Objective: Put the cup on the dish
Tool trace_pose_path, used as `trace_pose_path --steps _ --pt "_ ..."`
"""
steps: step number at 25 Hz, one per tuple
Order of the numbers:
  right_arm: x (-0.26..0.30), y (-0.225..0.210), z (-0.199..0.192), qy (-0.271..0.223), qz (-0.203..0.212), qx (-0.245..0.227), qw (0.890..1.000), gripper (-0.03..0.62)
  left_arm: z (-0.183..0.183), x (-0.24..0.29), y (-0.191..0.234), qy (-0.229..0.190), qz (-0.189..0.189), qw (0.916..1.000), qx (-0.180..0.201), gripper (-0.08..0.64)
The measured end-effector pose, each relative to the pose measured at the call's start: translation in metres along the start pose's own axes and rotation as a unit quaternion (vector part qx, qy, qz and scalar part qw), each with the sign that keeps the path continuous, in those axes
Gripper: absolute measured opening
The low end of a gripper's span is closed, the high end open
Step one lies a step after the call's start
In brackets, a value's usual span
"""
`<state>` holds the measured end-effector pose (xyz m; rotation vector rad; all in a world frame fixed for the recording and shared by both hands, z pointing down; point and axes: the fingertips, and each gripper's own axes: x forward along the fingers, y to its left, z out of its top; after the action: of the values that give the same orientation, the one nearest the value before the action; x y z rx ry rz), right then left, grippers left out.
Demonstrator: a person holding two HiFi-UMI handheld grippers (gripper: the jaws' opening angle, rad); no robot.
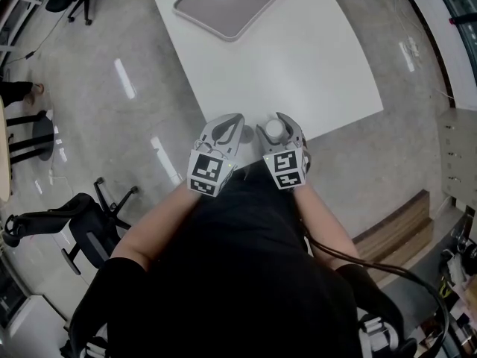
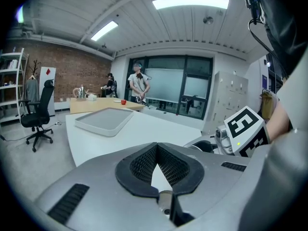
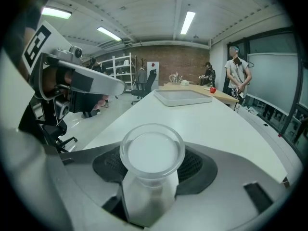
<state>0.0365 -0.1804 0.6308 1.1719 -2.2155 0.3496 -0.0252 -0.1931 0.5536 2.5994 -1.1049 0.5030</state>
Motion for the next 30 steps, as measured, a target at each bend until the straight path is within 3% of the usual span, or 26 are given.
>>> trace_pose_path --steps 19,30 --pt "-0.081 0.027 0.099 -0.027 -0.017 0.024 0.999 0.261 0.052 -0.050 0.000 -0.069 -0.015 0.9973 0.021 -0.003" --pt "-0.116 0.060 0.153 -0.056 -0.003 -0.007 0.998 0.261 0.082 -0.090 0.006 -0.102 0.002 0.9944 0.030 -0.003"
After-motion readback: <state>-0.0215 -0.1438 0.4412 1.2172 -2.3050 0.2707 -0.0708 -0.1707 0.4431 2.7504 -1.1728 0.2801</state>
